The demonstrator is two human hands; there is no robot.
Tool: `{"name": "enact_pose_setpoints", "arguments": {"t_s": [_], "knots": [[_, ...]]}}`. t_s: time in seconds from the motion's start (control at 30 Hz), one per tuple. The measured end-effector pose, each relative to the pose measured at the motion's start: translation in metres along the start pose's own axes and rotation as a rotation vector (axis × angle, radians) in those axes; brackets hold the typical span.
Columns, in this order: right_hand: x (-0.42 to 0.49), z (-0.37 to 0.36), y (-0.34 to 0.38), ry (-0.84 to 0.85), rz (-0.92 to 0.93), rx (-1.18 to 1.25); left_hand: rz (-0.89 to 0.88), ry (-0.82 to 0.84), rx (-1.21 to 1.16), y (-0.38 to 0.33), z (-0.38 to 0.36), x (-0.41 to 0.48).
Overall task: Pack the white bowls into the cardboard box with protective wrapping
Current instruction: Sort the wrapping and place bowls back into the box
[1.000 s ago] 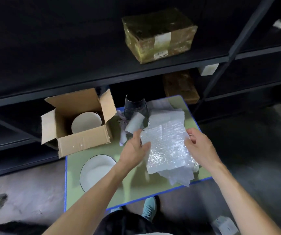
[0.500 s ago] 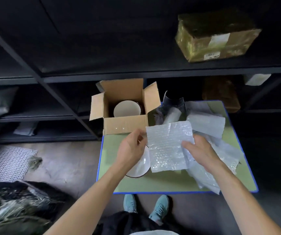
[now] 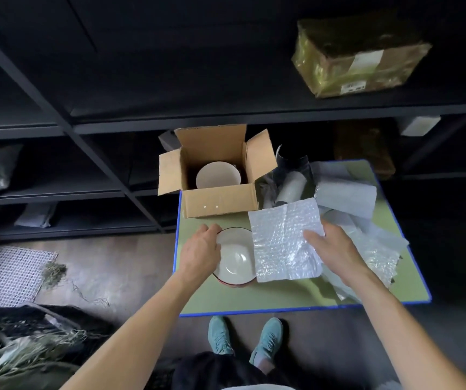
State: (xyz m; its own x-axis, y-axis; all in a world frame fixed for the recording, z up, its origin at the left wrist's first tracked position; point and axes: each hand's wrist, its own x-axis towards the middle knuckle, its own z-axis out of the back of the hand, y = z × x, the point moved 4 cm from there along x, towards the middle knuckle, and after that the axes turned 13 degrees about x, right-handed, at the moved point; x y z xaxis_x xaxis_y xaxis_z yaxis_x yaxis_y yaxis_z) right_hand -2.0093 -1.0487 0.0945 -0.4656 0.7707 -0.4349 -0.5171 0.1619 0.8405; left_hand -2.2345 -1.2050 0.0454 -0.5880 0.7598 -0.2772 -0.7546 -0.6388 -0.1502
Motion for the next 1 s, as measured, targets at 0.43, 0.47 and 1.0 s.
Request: {"name": "enact_pose_setpoints", "arguments": {"t_s": [0.43,0.47,1.0], "knots": [[-0.026,0.000,-0.007,-0.104,-0.033,-0.041,-0.121,-0.029,-0.049,0.001,0.030,-0.003],[-0.027,0.001,-0.007,-0.118,-0.037,-0.039,-0.126,-0.041,-0.060,0.001,0.036,-0.006],[-0.042,-0.037,0.025,-0.104,0.099,0.154,-0.148,0.009,-0.493,-0.011,0.124,-0.041]]}}
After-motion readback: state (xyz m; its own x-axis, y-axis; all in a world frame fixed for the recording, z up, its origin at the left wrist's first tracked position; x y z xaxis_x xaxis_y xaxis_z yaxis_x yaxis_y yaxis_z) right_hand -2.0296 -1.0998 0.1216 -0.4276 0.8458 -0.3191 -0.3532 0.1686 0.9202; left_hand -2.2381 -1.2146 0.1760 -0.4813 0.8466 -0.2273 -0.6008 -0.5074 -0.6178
